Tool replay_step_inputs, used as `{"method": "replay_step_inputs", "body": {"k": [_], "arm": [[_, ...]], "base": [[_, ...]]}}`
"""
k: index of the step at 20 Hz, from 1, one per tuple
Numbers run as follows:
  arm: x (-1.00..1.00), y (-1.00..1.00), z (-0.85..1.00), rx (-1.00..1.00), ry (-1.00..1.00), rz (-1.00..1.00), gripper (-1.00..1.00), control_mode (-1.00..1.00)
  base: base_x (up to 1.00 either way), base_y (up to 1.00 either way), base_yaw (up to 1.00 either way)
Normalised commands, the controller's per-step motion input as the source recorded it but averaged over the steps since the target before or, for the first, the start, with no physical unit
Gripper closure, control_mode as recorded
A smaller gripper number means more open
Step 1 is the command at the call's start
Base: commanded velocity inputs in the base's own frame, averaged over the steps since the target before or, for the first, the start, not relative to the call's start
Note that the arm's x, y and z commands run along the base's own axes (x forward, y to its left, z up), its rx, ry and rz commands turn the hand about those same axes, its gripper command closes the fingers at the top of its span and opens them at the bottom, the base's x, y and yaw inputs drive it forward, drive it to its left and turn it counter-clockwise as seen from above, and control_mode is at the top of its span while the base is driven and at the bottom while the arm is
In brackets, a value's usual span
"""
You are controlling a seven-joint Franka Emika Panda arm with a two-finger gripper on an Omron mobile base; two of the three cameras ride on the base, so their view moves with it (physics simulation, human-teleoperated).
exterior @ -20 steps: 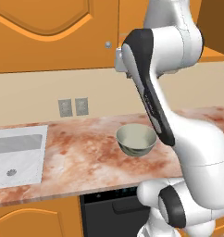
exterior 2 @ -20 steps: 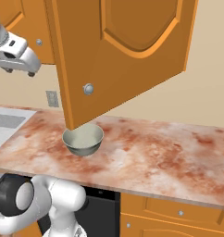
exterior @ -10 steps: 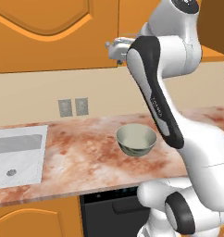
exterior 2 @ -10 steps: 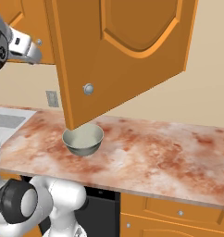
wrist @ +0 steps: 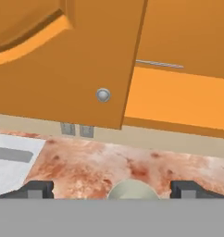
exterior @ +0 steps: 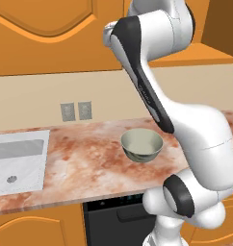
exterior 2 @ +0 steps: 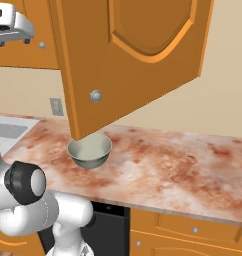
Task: Open the cabinet and setup a tea strainer by placing it in the bowl upright.
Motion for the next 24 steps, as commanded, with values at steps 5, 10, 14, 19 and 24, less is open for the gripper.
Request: {"method": "replay_step_inputs", "body": {"k": [5,10,14,19,24], "arm": [[0.02,-0.15,-0.11,0.00,-0.30,0.10,-1.00,-1.00],[0.34,-0.04,-0.04,0.00,0.01,0.00,-1.00,-1.00],[0.60,0.00,-0.05,0.00,0.00,0.00,-1.00,-1.00],[0.66,0.00,-0.15,0.00,0.03,0.00,-1.00,-1.00],[0.61,0.13,-0.23,0.00,0.09,-0.04,-1.00,-1.00]], "base": [[0.00,0.00,0.00],[0.00,0.00,0.00],[0.00,0.00,0.00],[0.00,0.00,0.00],[0.00,0.00,0.00]]}}
